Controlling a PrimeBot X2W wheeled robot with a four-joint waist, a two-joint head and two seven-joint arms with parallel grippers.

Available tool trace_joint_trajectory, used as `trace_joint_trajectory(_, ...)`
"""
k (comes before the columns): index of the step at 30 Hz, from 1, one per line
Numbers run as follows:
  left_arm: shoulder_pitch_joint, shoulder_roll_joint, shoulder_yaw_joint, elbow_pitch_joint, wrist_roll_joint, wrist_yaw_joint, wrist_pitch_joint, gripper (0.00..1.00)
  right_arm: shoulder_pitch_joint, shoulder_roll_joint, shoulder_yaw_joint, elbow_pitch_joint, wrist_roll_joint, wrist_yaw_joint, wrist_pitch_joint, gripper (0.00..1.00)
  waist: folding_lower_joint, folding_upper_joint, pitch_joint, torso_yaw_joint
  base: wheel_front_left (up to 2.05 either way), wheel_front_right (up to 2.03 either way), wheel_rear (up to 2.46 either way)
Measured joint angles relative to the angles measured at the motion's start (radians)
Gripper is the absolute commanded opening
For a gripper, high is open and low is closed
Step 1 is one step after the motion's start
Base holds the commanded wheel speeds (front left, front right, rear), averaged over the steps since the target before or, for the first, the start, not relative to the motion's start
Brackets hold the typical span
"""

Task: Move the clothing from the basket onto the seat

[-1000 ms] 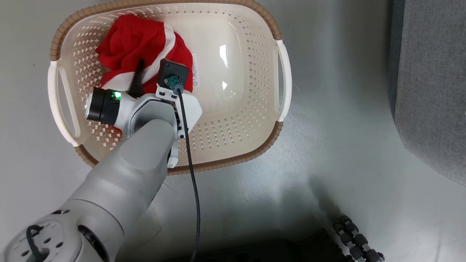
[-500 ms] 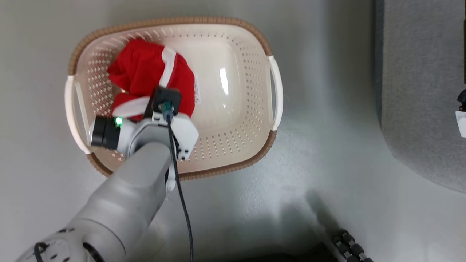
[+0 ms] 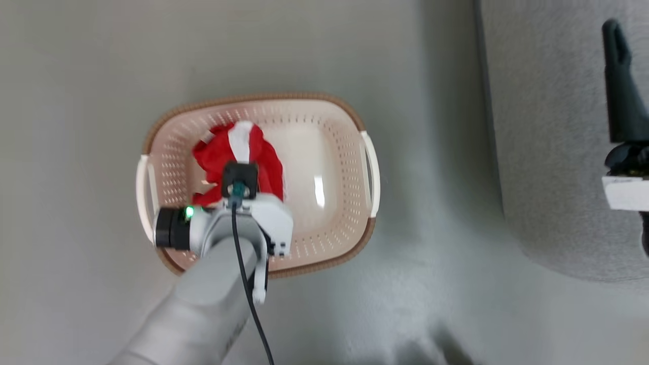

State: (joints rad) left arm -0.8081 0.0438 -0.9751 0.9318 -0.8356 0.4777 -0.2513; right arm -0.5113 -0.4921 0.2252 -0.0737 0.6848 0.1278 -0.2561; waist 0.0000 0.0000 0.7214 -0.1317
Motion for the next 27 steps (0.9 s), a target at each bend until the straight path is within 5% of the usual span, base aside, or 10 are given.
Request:
trace_joint_trajectory(14, 0.316, 0.000, 0.315, -0.223, 0.295, -0.083, 0.000, 0.00, 0.150, 0.087, 0.021, 0.152, -0.049, 0.000, 0.000, 1.00, 0.0000, 0.0000, -0.290, 0.014, 0.00, 0.00, 0.00)
trace_joint_trajectory(27, 0.500, 0.000, 0.469, -0.457, 0.444, -0.153, 0.000, 0.00, 0.264, 0.166, 0.045, 0.266, -0.126, 0.000, 0.000, 1.00, 0.0000, 0.0001, -0.513, 0.022, 0.00, 0.00, 0.00)
